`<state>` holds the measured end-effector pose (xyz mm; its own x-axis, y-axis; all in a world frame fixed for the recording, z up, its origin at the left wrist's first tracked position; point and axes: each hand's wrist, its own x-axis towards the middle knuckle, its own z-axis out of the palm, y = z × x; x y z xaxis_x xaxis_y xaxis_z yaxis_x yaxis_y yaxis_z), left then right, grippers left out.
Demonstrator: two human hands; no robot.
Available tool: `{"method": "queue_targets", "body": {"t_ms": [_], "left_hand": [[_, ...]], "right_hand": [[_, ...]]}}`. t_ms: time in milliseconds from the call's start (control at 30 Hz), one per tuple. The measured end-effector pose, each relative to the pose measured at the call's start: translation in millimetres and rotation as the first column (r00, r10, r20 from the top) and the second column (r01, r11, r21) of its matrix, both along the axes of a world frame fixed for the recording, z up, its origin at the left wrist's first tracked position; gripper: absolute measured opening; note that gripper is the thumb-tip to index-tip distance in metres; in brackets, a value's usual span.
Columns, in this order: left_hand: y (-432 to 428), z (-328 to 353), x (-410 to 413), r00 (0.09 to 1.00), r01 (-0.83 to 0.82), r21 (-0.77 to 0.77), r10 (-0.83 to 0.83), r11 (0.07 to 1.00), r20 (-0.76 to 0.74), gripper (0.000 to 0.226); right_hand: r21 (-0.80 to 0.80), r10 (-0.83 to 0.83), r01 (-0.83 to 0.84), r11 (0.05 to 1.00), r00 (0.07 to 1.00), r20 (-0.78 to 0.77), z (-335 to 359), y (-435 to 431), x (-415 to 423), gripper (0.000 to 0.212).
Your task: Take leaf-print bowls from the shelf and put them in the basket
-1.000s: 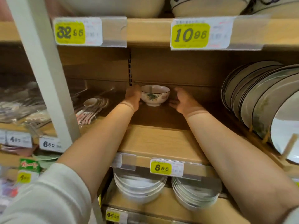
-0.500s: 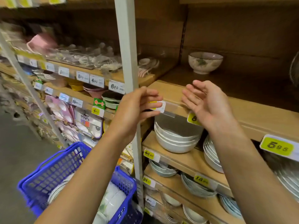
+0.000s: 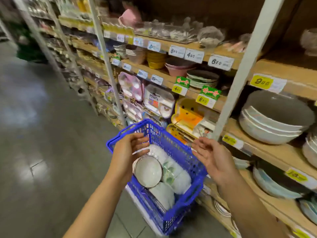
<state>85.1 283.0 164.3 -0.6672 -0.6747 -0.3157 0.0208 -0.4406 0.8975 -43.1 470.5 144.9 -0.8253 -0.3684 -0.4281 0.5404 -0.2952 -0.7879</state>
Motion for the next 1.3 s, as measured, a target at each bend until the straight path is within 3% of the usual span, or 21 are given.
{"method": "queue_targets", "body": {"t_ms": [233, 400, 500, 567, 733, 867, 967, 1033, 1133, 1233, 1267, 1300], "left_hand": [[-61.8, -58.6, 38.8, 0.979, -0.086, 0.042, 0.077, 0.995, 0.189, 0.022], [-93.7, -94.4, 19.6, 0.939, -0.053, -0.042, 0.064, 0.998, 0.339, 0.019], [-105.4, -110.8, -0.1, 0.92, 0.048, -0.114, 0.0, 0.992, 0.392, 0.016], [-112.3, -121.5, -18.3, 0.891, 0.135, -0.183, -0.039, 0.974, 0.453, 0.016], [-124.0, -157.5, -64.8, 0.766, 0.405, -0.274, -0.16, 0.872, 0.623, 0.023], [-127.7, -189.6, -96.7, 0.589, 0.693, -0.353, -0.21, 0.628, 0.781, 0.008], [-132.0, -211.3, -112.6, 0.463, 0.855, -0.36, -0.237, 0.374, 0.854, 0.025], [-134.6, -223.3, -121.0, 0.374, 0.925, -0.335, -0.268, 0.181, 0.888, 0.031], [-141.8, -239.0, -132.0, 0.253, 0.951, -0.292, -0.295, -0.098, 0.921, 0.041], [-149.1, -249.7, -141.2, 0.178, 0.897, -0.256, -0.238, -0.359, 0.955, 0.053], [-151.3, -253.0, -142.8, 0.157, 0.874, -0.24, -0.22, -0.422, 0.963, 0.058], [-152.5, -255.0, -144.0, 0.148, 0.855, -0.232, -0.212, -0.464, 0.966, 0.063]], "right_hand": [[0.196, 0.1, -0.119, 0.973, 0.989, 0.107, -76.3, -74.7, 30.1, 0.013], [0.329, 0.094, -0.154, 0.932, 0.977, 0.191, -136.4, -109.7, 25.3, 0.012], [0.419, 0.101, -0.183, 0.889, 0.972, 0.21, -168.7, -120.3, 13.3, 0.009], [0.516, 0.132, -0.214, 0.83, 0.972, 0.192, -190.5, -126.0, 0.8, 0.02], [0.697, 0.221, -0.289, 0.656, 0.957, 0.189, -231.1, -133.7, -12.6, 0.016], [0.717, 0.215, -0.317, 0.621, 0.948, 0.233, -254.1, -139.8, -9.0, 0.022], [0.732, 0.261, -0.391, 0.558, 0.92, 0.293, -263.9, -145.6, -2.3, 0.004], [0.724, 0.305, -0.469, 0.505, 0.882, 0.359, -275.3, -151.1, 2.4, 0.025], [0.731, 0.321, -0.522, 0.439, 0.851, 0.415, -281.1, -162.4, 5.7, 0.036], [0.815, 0.285, -0.493, 0.306, 0.864, 0.415, -281.3, -172.7, 9.3, 0.011], [0.834, 0.272, -0.479, 0.273, 0.87, 0.411, -280.8, -177.6, 11.9, 0.012], [0.853, 0.249, -0.456, 0.252, 0.883, 0.399, -281.3, -181.1, 14.3, 0.027]]}}
